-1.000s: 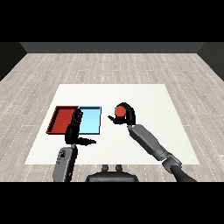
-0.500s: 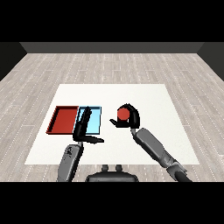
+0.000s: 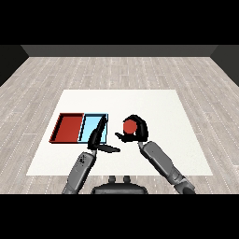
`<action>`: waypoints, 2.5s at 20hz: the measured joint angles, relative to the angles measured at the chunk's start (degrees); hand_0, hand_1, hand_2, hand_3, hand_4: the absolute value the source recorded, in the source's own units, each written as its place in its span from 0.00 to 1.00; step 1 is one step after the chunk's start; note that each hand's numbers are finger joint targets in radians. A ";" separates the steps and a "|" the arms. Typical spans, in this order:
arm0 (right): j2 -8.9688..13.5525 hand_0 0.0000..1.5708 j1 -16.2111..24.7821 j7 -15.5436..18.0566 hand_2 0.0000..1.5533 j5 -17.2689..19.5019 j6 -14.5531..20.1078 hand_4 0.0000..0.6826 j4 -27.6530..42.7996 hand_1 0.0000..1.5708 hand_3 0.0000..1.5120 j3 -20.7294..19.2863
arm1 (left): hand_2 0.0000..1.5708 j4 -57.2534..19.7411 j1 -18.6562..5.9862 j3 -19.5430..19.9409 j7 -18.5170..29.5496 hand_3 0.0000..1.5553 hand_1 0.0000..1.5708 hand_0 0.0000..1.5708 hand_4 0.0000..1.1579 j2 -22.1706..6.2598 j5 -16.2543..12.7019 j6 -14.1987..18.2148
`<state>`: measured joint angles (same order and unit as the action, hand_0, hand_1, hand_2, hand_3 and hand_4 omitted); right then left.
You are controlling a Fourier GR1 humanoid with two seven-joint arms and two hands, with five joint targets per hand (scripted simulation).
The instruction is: Pick the red can and put it in the red box
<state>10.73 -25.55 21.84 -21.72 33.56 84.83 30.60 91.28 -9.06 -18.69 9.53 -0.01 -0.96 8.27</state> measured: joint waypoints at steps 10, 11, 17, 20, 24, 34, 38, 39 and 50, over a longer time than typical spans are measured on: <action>-5.58 0.93 1.71 -2.88 0.92 7.28 -3.95 0.96 1.83 0.93 0.92 -3.52 | 0.00 -9.28 -2.90 -3.78 3.93 0.00 0.00 0.00 0.00 0.01 -3.93 3.56; -6.01 0.93 2.18 -3.56 0.92 8.24 -4.06 0.96 2.80 0.93 0.92 -3.61 | 0.00 -9.29 -3.09 -4.43 3.58 0.00 0.00 0.00 0.00 0.01 -4.10 4.09; -8.97 0.94 3.41 -1.86 0.93 11.60 -8.75 0.99 0.79 0.94 0.92 -6.50 | 0.00 -11.31 -3.62 -6.48 4.67 0.00 0.00 0.00 0.00 -0.17 -5.88 5.72; -9.86 0.92 2.58 -3.59 0.92 12.50 -8.15 0.97 1.78 0.92 0.92 -6.28 | 0.00 -13.55 -5.41 -7.97 5.63 0.00 0.00 0.00 0.00 -0.09 -7.89 6.88; -10.38 0.94 3.21 -3.03 0.92 11.26 -8.23 0.94 2.31 0.94 0.93 -5.09 | 0.00 -14.01 -5.91 -8.44 5.84 0.00 0.00 0.00 0.00 -0.03 -8.99 6.87; -10.61 0.97 3.04 -2.63 0.94 8.57 -6.56 0.95 3.51 0.97 0.93 -2.16 | 0.00 -16.91 -9.34 -10.24 6.89 0.00 0.00 0.00 0.00 -0.06 -12.99 7.88; -10.27 0.96 1.26 -1.70 0.94 7.80 -4.55 0.94 1.77 0.96 0.93 -0.62 | 0.00 -17.64 -10.02 -11.65 7.06 0.00 0.00 0.00 0.00 -0.97 -14.41 9.79; -10.25 0.96 1.40 -2.04 0.94 8.27 -5.04 0.93 1.99 0.96 0.93 -0.93 | 0.00 -17.98 -10.35 -11.82 7.12 0.00 0.00 0.00 0.00 -0.98 -14.98 9.99; -10.01 0.95 1.24 -3.12 0.93 8.98 -2.34 0.95 3.18 0.95 0.92 1.33 | 0.99 -20.85 -12.25 -12.78 9.96 0.95 1.00 1.00 0.97 -0.90 -20.14 20.51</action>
<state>0.71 -24.31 18.72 -12.74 31.22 88.01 31.93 70.43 -21.31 -31.47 19.49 -0.91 -21.10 28.78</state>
